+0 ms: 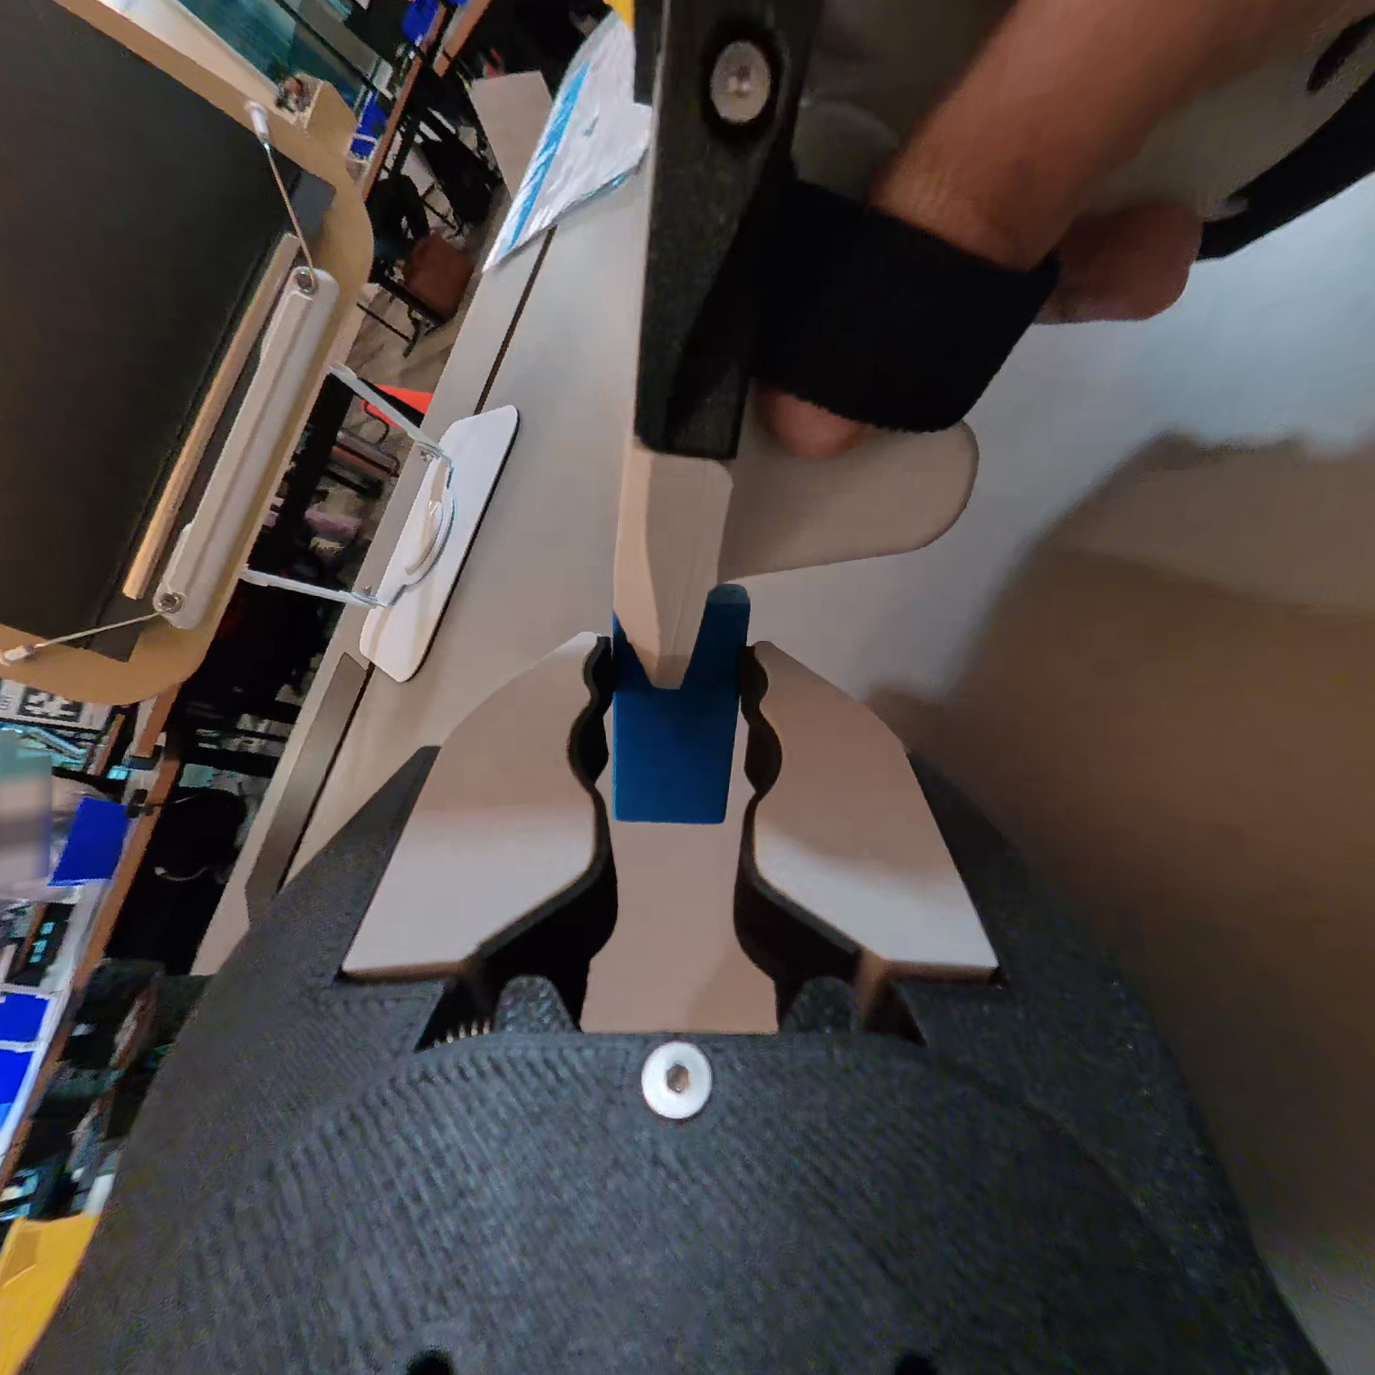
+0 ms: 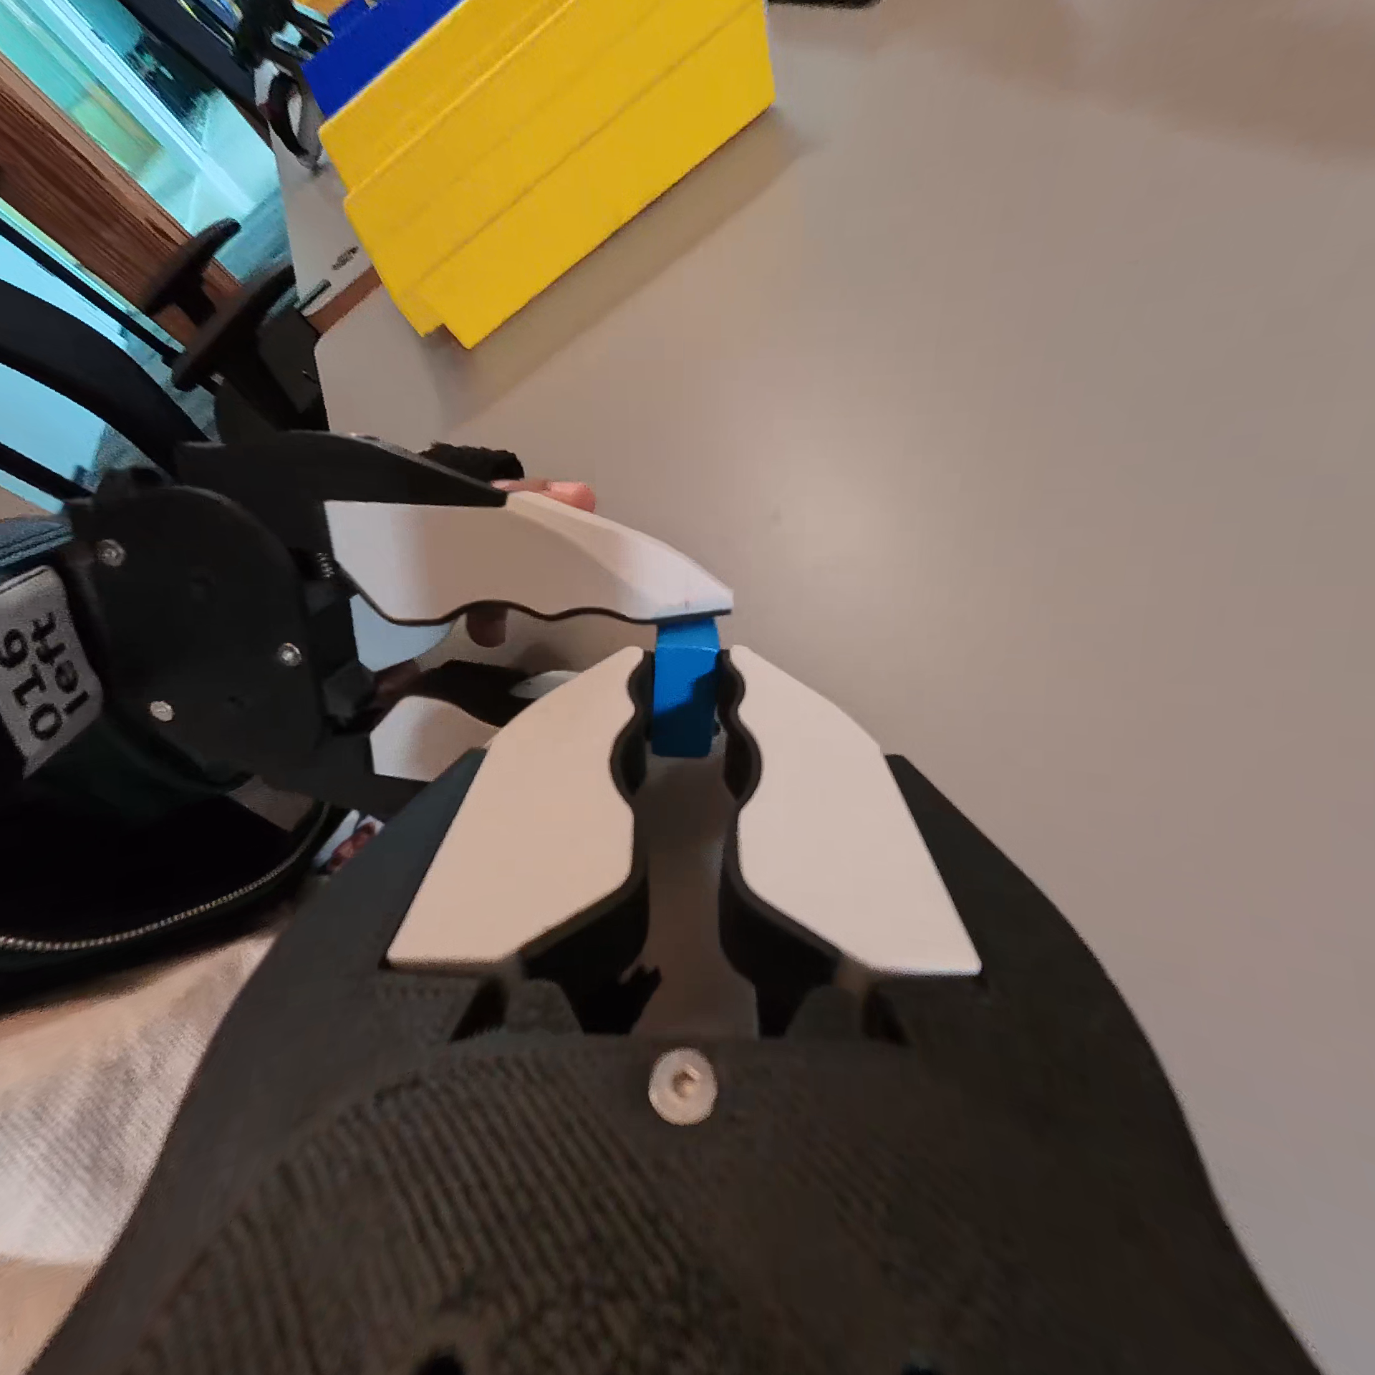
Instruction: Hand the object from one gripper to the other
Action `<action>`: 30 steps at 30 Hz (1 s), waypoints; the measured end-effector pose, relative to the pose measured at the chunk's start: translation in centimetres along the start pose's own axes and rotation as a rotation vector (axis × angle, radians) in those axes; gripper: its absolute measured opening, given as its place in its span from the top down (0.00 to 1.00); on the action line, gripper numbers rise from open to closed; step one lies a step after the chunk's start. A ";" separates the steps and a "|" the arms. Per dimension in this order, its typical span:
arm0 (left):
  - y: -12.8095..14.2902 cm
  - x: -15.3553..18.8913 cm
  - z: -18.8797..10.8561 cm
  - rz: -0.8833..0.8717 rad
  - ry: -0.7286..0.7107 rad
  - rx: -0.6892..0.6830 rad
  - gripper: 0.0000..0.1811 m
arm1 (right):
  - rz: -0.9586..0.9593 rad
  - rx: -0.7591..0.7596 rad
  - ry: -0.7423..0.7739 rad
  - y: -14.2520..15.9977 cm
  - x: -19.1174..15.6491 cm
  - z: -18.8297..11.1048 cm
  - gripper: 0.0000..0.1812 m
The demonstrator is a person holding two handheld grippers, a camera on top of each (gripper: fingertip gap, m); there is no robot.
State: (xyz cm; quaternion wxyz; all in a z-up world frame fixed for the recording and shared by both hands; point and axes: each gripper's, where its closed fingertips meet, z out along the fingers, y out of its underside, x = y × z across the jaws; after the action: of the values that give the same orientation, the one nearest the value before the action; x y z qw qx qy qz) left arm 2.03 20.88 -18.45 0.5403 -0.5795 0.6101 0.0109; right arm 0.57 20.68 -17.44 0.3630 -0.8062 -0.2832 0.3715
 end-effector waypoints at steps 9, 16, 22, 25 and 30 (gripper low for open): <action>-0.2 -3.0 -0.8 -0.522 0.117 0.205 0.56 | 0.058 0.266 -0.141 -3.3 0.5 -3.3 0.91; -2.4 -4.1 -3.3 -1.216 0.663 0.579 0.69 | 0.025 0.307 -0.287 -3.7 -1.3 -3.7 0.91; -3.1 -4.2 -4.7 -1.271 0.830 0.664 0.91 | 0.024 0.345 -0.368 -4.0 -2.7 -3.8 0.91; -3.2 -4.4 -4.9 -1.279 0.851 0.670 0.91 | 0.018 0.376 -0.381 -4.1 -2.7 -3.8 0.91; -2.8 -4.8 -4.6 -1.302 0.808 0.665 0.91 | -0.046 0.444 -0.279 -4.5 -1.4 -3.7 0.76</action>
State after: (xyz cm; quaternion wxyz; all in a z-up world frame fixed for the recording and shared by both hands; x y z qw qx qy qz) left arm -0.13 20.32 -11.60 0.3213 -0.5858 0.2713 -0.6928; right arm 1.97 20.87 -11.62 0.4970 -0.6411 -0.2603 0.5236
